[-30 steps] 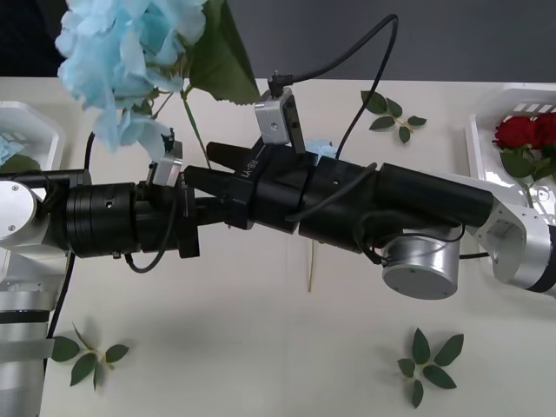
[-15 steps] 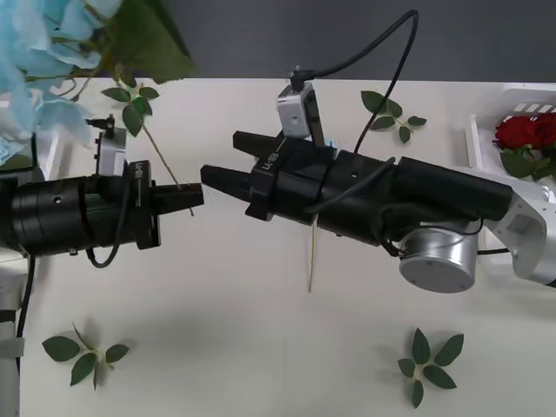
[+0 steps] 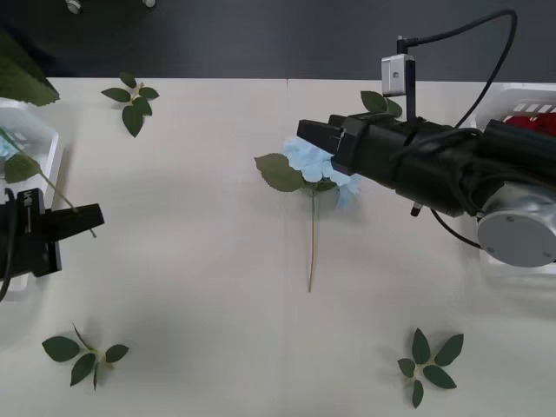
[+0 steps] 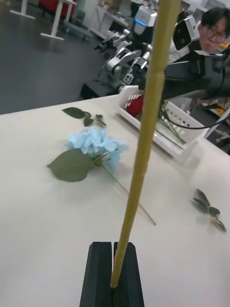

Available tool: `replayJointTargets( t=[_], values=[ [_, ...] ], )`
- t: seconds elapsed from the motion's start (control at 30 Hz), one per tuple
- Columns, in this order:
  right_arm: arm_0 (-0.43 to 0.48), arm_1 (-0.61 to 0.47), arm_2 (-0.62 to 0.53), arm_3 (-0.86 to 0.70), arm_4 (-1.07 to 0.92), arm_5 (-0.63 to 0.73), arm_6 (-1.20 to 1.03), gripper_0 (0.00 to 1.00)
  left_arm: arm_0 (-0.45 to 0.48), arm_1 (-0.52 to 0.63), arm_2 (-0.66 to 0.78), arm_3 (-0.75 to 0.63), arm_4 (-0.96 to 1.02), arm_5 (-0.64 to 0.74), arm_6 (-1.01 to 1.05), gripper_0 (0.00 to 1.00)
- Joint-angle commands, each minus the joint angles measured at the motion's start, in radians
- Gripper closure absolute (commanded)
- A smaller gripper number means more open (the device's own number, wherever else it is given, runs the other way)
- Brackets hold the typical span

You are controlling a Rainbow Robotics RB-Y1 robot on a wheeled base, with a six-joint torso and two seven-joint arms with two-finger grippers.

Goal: Put the red flowers into the right box and the blue flowers into the left box

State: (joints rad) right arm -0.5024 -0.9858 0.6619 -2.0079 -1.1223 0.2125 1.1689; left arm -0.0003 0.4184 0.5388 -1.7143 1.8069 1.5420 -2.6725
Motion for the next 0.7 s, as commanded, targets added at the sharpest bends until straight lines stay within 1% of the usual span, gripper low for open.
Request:
replayJointTargets(
  t=[0.03,0.07,0.1,0.17,0.23,0.33,0.37,0.43,0.53,0.63,0.7],
  values=[
    [-0.024,-0.013,-0.114,-0.052,-0.074,0.216,-0.124,0.25,0.086,0.069,0.067,-0.038,0.022,-0.045,-0.033,1.00],
    [-0.025,-0.007,-0.153,-0.060,-0.093,0.306,-0.160,0.25,0.111,0.083,0.081,-0.042,0.022,-0.063,-0.033,1.00],
    [-0.027,-0.002,-0.168,-0.065,-0.100,0.347,-0.175,0.25,0.120,0.091,0.085,-0.044,0.022,-0.071,-0.033,1.00],
    [-0.038,0.012,-0.225,-0.078,-0.119,0.527,-0.265,0.25,0.163,0.123,0.105,-0.045,0.019,-0.102,-0.033,1.00],
    [-0.057,0.018,-0.240,-0.091,-0.113,0.644,-0.367,0.25,0.194,0.152,0.121,-0.045,0.006,-0.118,-0.033,1.00],
    [-0.085,0.030,-0.239,-0.098,-0.108,0.754,-0.505,0.25,0.226,0.188,0.147,-0.044,-0.038,-0.128,-0.033,1.00],
    [-0.105,0.045,-0.232,-0.100,-0.103,0.814,-0.569,0.25,0.241,0.198,0.171,-0.044,-0.067,-0.129,-0.033,1.00],
    [-0.122,0.061,-0.222,-0.098,-0.096,0.875,-0.614,0.25,0.256,0.206,0.194,-0.044,-0.098,-0.134,-0.033,1.00],
    [-0.173,0.082,-0.177,-0.101,-0.054,0.981,-0.724,0.25,0.293,0.208,0.247,-0.044,-0.150,-0.149,-0.027,1.00],
    [-0.217,0.114,-0.102,-0.107,0.030,1.018,-0.891,0.25,0.324,0.208,0.283,-0.044,-0.198,-0.160,0.054,1.00],
    [-0.234,0.127,-0.058,-0.106,0.081,1.019,-0.953,0.25,0.338,0.208,0.302,-0.044,-0.213,-0.169,0.089,1.00]
  ],
)
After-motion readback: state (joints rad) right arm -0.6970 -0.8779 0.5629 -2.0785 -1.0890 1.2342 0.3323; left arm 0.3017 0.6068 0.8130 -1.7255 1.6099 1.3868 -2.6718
